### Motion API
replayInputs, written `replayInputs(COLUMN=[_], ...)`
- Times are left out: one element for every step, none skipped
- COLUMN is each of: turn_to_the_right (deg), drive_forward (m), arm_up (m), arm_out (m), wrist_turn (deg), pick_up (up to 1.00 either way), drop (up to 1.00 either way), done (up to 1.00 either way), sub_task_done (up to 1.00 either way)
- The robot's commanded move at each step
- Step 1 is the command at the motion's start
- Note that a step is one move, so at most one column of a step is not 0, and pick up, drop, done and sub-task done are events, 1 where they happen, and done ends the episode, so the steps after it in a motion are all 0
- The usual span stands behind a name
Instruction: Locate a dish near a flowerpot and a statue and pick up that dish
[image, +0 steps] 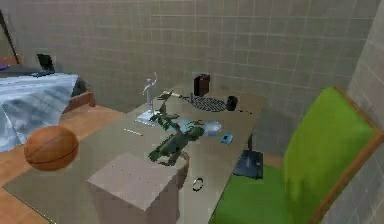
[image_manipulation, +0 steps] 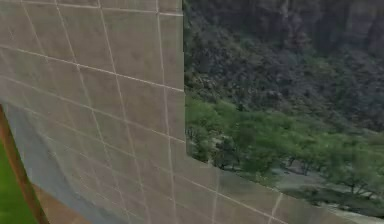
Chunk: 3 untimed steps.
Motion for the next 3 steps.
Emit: replayInputs(turn_to_the_right=[30.0, 0.0, 0.0], drive_forward=[0.0, 0.1, 0.45], arm_up=[0.0, 0.0, 0.0], arm_out=[0.0, 0.0, 0.0], wrist_turn=[0.0, 0.0, 0.0], pick_up=[0.0, 0.0, 0.0], drop=[0.0, 0.0, 0.0], done=[0.0, 0.0, 0.0], sub_task_done=[0.0, 0.0, 0.0])
